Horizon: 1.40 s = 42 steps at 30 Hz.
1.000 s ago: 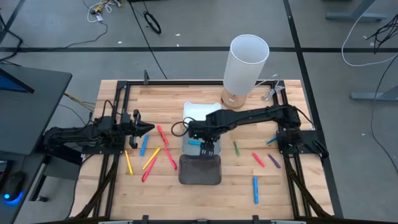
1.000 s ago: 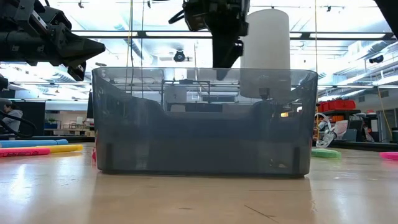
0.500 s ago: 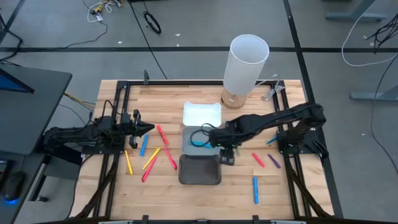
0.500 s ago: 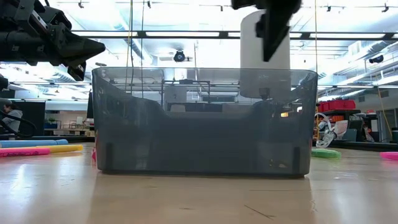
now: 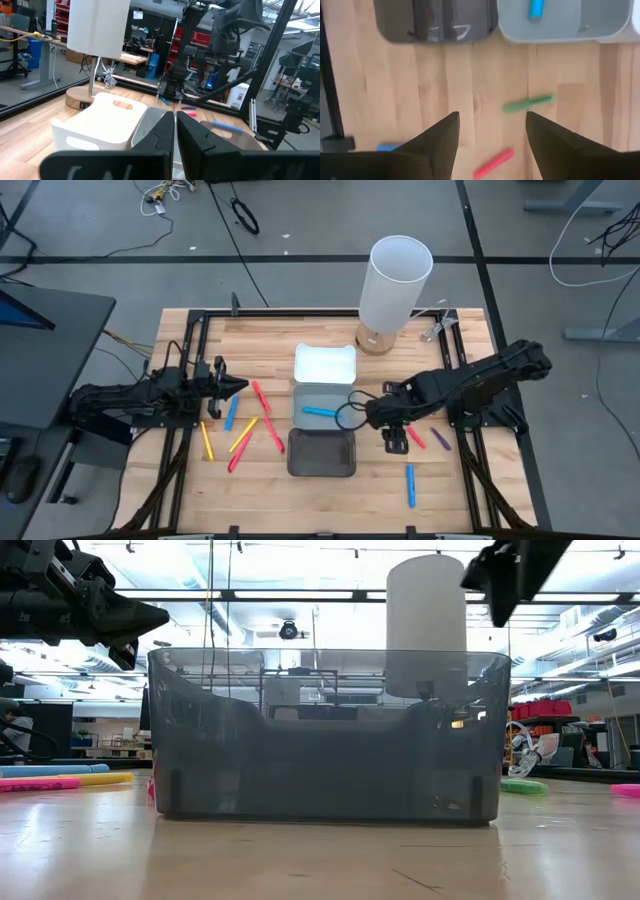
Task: Pick & Place Markers
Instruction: Put the light blue highlighter pen into the gray bin
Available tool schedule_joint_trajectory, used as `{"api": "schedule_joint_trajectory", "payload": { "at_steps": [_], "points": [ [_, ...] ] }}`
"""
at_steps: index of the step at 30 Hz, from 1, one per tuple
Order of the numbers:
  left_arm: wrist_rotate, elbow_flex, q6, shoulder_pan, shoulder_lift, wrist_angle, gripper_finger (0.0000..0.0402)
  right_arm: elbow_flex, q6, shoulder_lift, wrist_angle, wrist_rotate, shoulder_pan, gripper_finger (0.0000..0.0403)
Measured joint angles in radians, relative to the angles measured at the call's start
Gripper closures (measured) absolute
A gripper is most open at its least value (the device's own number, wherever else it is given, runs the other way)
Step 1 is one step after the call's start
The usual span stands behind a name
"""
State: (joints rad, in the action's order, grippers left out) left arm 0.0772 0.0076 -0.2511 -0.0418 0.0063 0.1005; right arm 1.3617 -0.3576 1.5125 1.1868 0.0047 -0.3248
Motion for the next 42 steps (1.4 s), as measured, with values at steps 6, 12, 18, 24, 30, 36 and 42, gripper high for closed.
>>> {"api": "schedule_joint_trajectory", "payload": {
  "at_steps": [6, 12, 18, 24, 30, 36, 42],
  "points": [
    [0.000, 0.000, 0.000, 0.000, 0.000, 0.000, 0.0378, -0.067, -0.002, -0.062, 0.002, -0.022, -0.070, 0.0172],
    [0.000, 0.000, 0.000, 0.000, 0.000, 0.000, 0.0378, -0.113, -0.001, -0.101, 0.004, -0.023, -0.144, 0.0172],
    [0.000, 0.000, 0.000, 0.000, 0.000, 0.000, 0.0378, -0.122, 0.023, -0.107, 0.009, -0.024, -0.209, 0.0172],
    [0.000, 0.000, 0.000, 0.000, 0.000, 0.000, 0.0378, -0.122, 0.119, -0.107, 0.014, -0.024, -0.272, 0.0172],
    [0.000, 0.000, 0.000, 0.000, 0.000, 0.000, 0.0378, -0.122, 0.237, -0.107, 0.043, -0.023, -0.331, 0.0172],
    [0.000, 0.000, 0.000, 0.000, 0.000, 0.000, 0.0378, -0.122, 0.319, -0.101, 0.065, -0.003, -0.389, 0.0172],
    [0.000, 0.000, 0.000, 0.000, 0.000, 0.000, 0.0378, -0.122, 0.519, -0.076, 0.065, 0.075, -0.465, 0.0172]
  ]
}}
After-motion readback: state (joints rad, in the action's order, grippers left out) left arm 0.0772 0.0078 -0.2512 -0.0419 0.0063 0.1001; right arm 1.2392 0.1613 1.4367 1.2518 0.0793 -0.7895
